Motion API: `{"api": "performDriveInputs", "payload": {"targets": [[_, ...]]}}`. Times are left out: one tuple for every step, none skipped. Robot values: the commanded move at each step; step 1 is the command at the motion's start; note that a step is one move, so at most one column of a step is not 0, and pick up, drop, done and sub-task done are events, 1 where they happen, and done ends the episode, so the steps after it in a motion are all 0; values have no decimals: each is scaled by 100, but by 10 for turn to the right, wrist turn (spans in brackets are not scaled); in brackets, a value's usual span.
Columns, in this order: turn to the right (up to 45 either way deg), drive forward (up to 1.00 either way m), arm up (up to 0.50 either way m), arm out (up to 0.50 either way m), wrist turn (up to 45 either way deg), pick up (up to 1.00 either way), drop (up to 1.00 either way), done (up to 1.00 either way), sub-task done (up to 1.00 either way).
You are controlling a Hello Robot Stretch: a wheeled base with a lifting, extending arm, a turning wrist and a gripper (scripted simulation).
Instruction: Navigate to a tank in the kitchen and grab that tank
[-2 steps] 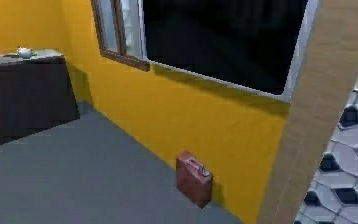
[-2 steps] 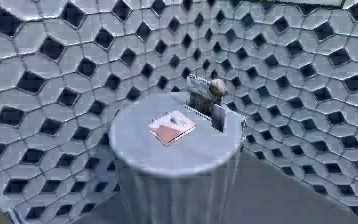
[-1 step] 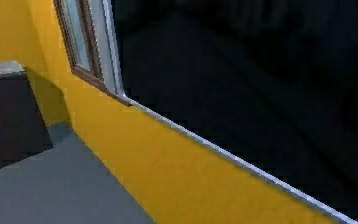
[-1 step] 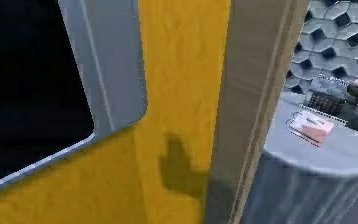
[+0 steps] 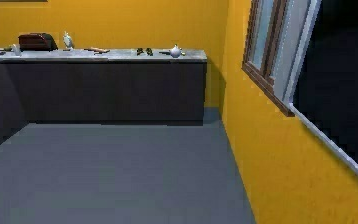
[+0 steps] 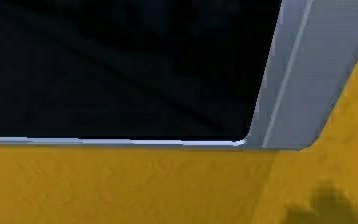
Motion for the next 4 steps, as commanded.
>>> {"api": "performDriveInputs", "payload": {"targets": [[-270, 0, 0, 0, 0, 0, 0, 0, 0], [0, 0, 10, 0, 0, 0, 0, 0, 0], [0, 0, 0, 10, 0, 0, 0, 0, 0], [0, 0, 0, 0, 450, 0, 0, 0, 0]]}}
